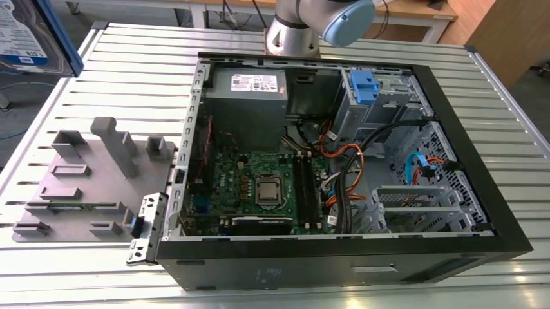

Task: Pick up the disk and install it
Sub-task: 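Pick up the disk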

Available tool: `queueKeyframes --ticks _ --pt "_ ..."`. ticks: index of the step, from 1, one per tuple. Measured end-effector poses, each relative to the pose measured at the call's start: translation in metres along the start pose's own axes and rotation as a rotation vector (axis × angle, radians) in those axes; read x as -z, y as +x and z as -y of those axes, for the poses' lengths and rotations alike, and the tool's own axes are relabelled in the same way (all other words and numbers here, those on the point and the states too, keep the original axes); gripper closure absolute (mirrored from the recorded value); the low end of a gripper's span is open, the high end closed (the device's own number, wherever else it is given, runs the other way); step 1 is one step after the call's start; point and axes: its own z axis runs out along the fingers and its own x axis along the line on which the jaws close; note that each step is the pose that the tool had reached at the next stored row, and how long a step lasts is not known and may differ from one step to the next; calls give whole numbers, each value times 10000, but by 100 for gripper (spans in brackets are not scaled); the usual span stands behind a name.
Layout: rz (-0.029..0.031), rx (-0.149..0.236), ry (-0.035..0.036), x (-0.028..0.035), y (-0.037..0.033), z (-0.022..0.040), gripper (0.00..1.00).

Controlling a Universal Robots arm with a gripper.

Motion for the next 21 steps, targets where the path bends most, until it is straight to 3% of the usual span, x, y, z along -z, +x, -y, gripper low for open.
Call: queueKeyframes --ticks 6,14,17,21 --pt "1 0 1 64 -1 -2 65" --pt "3 -1 4 64 -1 0 65" --pt "1 0 1 66 -3 37 65" --pt "2 0 2 67 -8 131 65"
